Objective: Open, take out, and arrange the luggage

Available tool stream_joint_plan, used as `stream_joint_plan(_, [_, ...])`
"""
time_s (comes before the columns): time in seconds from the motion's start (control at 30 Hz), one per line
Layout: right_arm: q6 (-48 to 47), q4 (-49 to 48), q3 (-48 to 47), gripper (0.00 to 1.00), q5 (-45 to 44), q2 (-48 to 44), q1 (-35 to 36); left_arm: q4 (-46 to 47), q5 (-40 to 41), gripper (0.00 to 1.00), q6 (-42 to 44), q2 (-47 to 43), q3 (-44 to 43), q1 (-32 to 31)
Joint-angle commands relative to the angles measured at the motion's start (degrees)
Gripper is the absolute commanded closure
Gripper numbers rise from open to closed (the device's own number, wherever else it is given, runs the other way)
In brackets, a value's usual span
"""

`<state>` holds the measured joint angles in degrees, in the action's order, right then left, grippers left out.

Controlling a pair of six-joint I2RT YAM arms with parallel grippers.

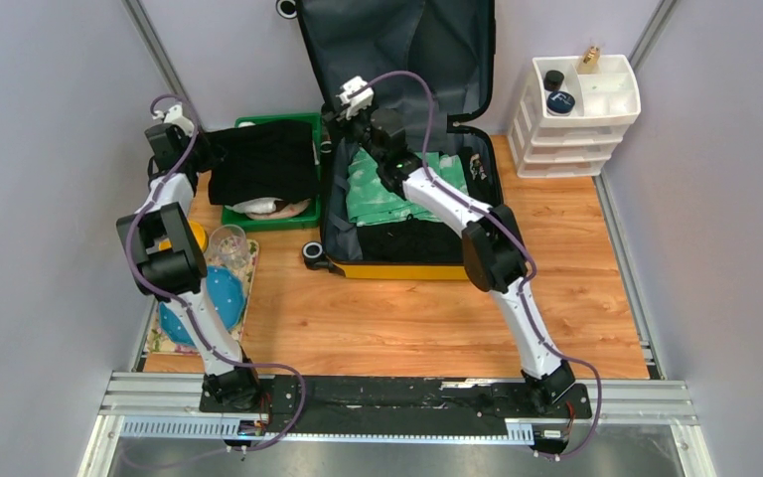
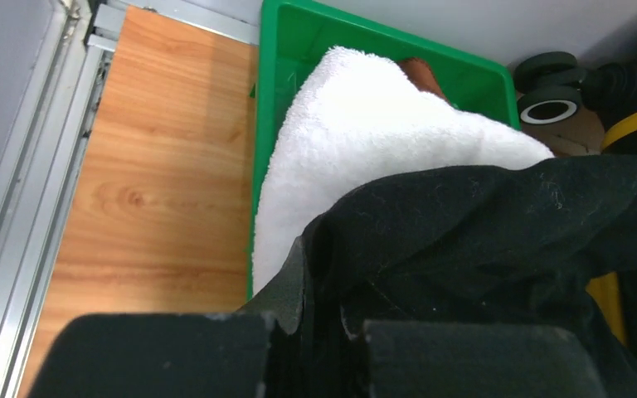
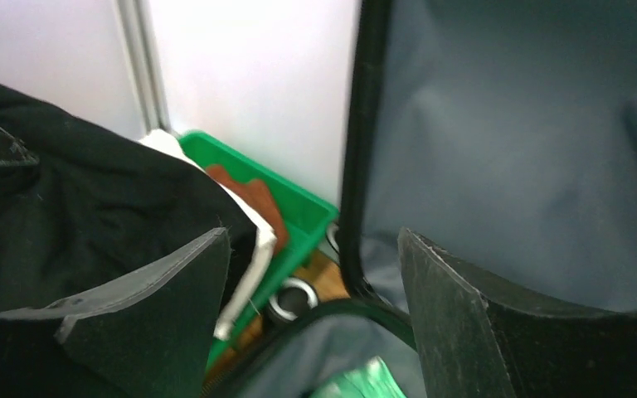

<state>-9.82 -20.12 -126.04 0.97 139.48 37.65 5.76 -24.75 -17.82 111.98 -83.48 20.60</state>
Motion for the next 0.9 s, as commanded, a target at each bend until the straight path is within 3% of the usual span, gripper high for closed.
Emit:
stream_joint_plan(0.0, [-0.5,3.2,4.9,0.20,-0.3,-8.6,-2.5,1.5,-4.8,1.00,2.3,4.3,-7.8,-1.0])
stream_joint_plan(0.1, [-0.6,9.3,7.8,0.18,1.7,-12.5,-4.0,-0.2,-5.9,0.98,5.3,6.7,-10.8,-1.8])
stream_joint_plan(0.23, [-1.4,17.4,9.9,0.16,3.4,-17.1,-5.3,-1.6,-2.5,0.55,6.7,7.1,-12.3,-1.6])
stream_joint_plan(0.27, [-1.4,19.8,10.1,0.15,3.6,-17.8,-5.7,-2.5,-1.8,0.50,7.4,6.8,-13.6,-1.5])
stream_joint_plan(0.33, [-0.8,24.8,10.2,0.14,4.4,-19.5,-7.1,-3.4,0.0,0.29,8.7,5.8,-13.9,-0.9])
stream_joint_plan(0.37, [-0.8,28.3,10.2,0.14,6.0,-20.0,-7.8,-3.6,0.0,0.24,9.1,4.7,-14.2,-0.6])
stream_joint_plan(0.53, [1.8,39.6,10.8,0.15,12.4,-23.0,-13.4,-12.5,0.1,0.22,14.0,2.9,-20.3,1.5])
stream_joint_plan(0.67, [-2.2,50.0,12.5,0.16,23.8,-25.0,-17.0,-18.1,-8.6,0.22,19.0,-0.2,-22.9,1.4])
stream_joint_plan(0.77, [-11.0,62.0,10.0,0.23,26.7,-23.7,-17.8,-20.7,-17.4,0.22,19.0,-3.6,-20.3,0.3])
stream_joint_plan(0.87, [-14.7,66.2,10.4,0.30,25.7,-22.4,-17.3,-19.5,-22.7,0.22,20.4,-9.0,-12.8,-2.2])
